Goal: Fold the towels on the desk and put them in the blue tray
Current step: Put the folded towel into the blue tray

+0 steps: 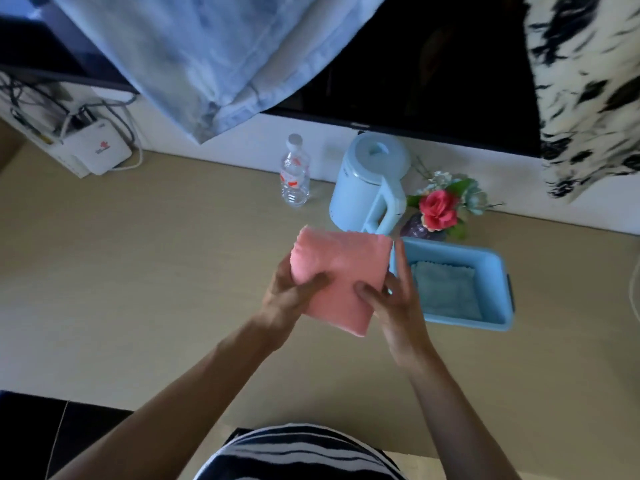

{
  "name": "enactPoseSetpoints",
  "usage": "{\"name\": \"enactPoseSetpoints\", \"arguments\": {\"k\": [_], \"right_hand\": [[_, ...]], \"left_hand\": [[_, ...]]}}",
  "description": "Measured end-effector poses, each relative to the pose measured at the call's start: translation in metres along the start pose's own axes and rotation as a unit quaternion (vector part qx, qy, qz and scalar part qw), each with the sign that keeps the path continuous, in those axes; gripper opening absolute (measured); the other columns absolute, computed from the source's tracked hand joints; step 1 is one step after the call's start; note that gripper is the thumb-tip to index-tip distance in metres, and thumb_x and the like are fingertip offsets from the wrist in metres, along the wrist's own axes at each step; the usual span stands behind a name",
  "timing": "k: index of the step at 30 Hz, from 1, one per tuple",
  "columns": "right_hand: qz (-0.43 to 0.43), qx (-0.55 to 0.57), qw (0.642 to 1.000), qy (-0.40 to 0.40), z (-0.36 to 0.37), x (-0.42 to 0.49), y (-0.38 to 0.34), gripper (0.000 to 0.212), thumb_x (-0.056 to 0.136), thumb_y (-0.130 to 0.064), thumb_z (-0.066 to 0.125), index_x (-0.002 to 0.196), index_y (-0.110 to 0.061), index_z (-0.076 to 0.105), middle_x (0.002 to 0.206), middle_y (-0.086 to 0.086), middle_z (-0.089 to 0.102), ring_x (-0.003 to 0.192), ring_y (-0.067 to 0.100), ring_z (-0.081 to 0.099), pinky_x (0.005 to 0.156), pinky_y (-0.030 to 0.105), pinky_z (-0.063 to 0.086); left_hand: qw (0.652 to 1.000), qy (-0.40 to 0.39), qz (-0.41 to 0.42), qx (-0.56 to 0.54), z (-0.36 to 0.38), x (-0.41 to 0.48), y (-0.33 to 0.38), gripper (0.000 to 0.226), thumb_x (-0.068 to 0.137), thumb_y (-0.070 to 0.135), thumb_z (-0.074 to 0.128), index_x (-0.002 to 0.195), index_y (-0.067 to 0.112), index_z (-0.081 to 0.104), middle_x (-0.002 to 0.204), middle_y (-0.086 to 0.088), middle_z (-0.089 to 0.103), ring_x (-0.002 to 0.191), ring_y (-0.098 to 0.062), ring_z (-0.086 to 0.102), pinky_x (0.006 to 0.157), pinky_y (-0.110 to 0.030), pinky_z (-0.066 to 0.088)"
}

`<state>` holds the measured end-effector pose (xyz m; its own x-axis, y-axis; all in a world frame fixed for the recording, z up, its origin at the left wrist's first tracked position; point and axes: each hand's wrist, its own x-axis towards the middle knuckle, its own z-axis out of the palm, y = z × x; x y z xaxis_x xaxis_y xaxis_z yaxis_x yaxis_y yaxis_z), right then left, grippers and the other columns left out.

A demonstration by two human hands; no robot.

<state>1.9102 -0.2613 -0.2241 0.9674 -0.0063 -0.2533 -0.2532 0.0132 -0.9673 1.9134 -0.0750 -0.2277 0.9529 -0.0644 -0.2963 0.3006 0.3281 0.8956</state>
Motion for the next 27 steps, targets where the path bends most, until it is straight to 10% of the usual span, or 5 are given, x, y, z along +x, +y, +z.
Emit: {"name": "enactPoseSetpoints", "arguments": {"k": [7,12,18,27], "right_hand": [[-0.071,-0.082,0.994,0.020,-0.113,0.002,-0.029,0.060,0.083,-0.009,0.074,0.126,-0.050,0.064,0.126,-0.014,0.070,0.110,0.008,0.066,0.091,0.034,0.055],[-0.018,-0.234,0.972,0.030,-0.190,0.028,-0.026,0.040,0.079,-0.011,0.071,0.106,-0.039,0.077,0.114,-0.003,0.073,0.097,0.019,0.067,0.091,0.044,0.054],[0.077,-0.457,0.886,-0.020,-0.237,0.078,-0.004,0.049,0.073,-0.007,0.078,0.120,-0.021,0.074,0.110,0.005,0.073,0.101,0.025,0.068,0.077,0.023,0.042],[0.092,-0.597,0.795,-0.044,-0.226,0.104,0.049,0.054,0.092,-0.006,0.054,0.144,-0.016,0.042,0.138,0.020,0.043,0.108,0.040,0.063,0.091,0.042,0.053]], "left_hand": [[0.981,0.020,0.072,0.180,0.089,0.021,-0.007,0.054,0.072,0.037,0.075,0.113,0.033,0.040,0.085,0.005,0.068,0.065,-0.014,0.060,0.053,-0.034,0.051],[0.927,-0.068,0.093,0.358,0.143,0.057,-0.039,0.045,0.072,0.027,0.071,0.112,0.045,0.061,0.115,0.002,0.062,0.093,-0.024,0.067,0.079,-0.046,0.061],[0.859,-0.102,0.031,0.500,0.195,0.099,-0.087,0.061,0.075,0.012,0.082,0.132,0.022,0.062,0.126,-0.013,0.055,0.100,-0.029,0.063,0.093,-0.034,0.052],[0.795,-0.109,-0.061,0.594,0.207,0.131,-0.136,0.070,0.077,0.015,0.082,0.140,0.022,0.055,0.140,-0.013,0.047,0.124,-0.032,0.055,0.105,-0.038,0.046]]}}
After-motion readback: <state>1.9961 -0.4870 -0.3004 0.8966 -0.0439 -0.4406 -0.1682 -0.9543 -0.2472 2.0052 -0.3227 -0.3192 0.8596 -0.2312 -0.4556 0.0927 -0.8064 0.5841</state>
